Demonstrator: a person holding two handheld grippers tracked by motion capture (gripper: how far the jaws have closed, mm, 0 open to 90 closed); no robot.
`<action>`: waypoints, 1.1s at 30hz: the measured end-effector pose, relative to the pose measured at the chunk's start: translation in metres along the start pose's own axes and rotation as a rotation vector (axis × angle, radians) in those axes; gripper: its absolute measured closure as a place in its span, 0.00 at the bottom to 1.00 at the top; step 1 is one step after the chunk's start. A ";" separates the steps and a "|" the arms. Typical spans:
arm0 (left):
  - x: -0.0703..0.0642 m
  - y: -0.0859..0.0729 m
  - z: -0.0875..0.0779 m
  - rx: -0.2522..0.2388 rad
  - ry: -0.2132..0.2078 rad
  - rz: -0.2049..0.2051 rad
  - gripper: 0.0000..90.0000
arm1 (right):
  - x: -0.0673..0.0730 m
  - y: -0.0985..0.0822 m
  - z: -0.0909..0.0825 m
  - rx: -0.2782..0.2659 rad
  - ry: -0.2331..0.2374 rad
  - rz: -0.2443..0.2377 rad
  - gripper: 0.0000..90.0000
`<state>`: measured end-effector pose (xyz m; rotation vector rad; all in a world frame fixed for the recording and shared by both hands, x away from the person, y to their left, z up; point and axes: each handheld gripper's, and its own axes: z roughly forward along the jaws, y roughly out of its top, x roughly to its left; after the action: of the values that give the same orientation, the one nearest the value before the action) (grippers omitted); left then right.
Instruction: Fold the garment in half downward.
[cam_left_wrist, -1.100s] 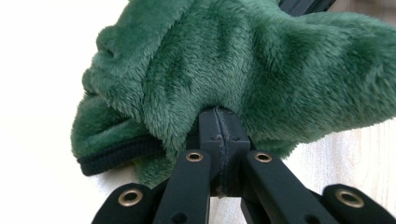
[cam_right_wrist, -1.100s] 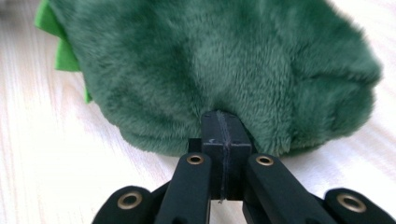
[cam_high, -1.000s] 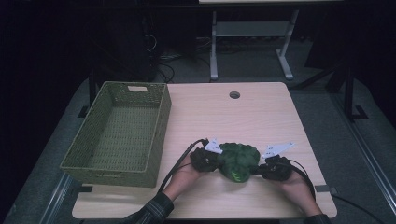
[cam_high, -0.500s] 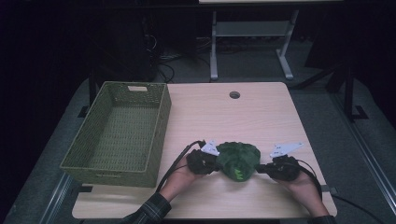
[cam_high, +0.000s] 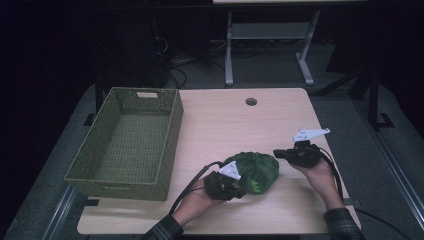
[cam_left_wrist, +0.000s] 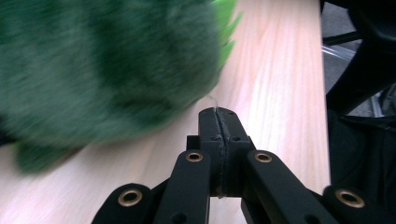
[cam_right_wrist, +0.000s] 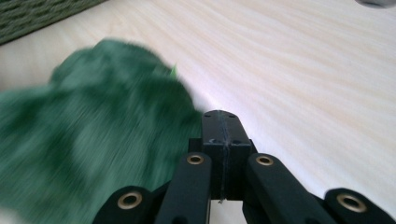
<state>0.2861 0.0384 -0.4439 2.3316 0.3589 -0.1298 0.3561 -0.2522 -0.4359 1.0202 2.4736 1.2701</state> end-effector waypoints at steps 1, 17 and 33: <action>-0.001 0.001 0.003 0.002 -0.006 0.005 0.99 | -0.002 0.004 0.006 0.011 0.015 0.010 1.00; 0.003 0.010 0.032 0.041 0.009 0.035 0.99 | 0.002 0.012 0.051 0.089 0.094 -0.009 1.00; 0.025 -0.003 0.014 0.054 0.089 -0.004 0.99 | 0.008 -0.003 0.039 0.126 0.126 0.004 1.00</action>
<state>0.3090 0.0358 -0.4610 2.3957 0.4089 -0.0376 0.3660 -0.2225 -0.4611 1.0032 2.6779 1.2284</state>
